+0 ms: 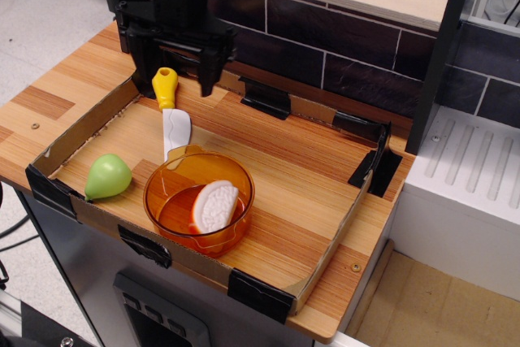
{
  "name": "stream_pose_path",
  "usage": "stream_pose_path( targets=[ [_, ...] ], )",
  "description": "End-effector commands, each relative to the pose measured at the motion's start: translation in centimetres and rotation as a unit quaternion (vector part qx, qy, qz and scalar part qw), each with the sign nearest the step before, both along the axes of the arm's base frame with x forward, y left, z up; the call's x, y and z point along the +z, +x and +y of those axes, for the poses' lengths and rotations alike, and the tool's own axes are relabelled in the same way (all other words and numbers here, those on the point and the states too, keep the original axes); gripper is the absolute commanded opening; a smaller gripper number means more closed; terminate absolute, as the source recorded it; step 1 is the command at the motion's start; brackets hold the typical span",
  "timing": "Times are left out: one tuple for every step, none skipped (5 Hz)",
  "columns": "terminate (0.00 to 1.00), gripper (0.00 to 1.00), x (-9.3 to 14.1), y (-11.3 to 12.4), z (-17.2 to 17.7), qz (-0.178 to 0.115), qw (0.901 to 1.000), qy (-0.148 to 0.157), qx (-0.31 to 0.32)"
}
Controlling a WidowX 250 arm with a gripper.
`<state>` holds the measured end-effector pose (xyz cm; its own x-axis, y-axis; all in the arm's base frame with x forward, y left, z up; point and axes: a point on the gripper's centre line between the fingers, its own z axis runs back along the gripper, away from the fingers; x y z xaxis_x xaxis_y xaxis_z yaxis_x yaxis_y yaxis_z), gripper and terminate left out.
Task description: Take sushi out of pot
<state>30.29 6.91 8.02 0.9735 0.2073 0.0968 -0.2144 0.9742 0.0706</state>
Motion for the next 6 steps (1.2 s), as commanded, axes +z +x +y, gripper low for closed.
stream_pose_path(
  targets=[
    [0.00, 1.00, 4.9, -1.8, -3.7, -0.050, 0.9979, -0.026, -0.031],
    [0.00, 1.00, 4.0, -4.4, -5.5, -0.037, 0.9984, -0.015, -0.040],
    [0.00, 1.00, 2.7, -6.3, -5.7, -0.036, 0.9986, -0.013, -0.038],
    [0.00, 1.00, 1.2, -6.8, -5.6, -0.014, 0.9990, -0.025, -0.033],
    [0.00, 1.00, -0.2, -6.8, -5.3, -0.010, 0.9990, -0.031, -0.030],
    [0.00, 1.00, -1.6, -7.1, -5.2, -0.003, 0.9984, -0.042, -0.038]
  ],
)
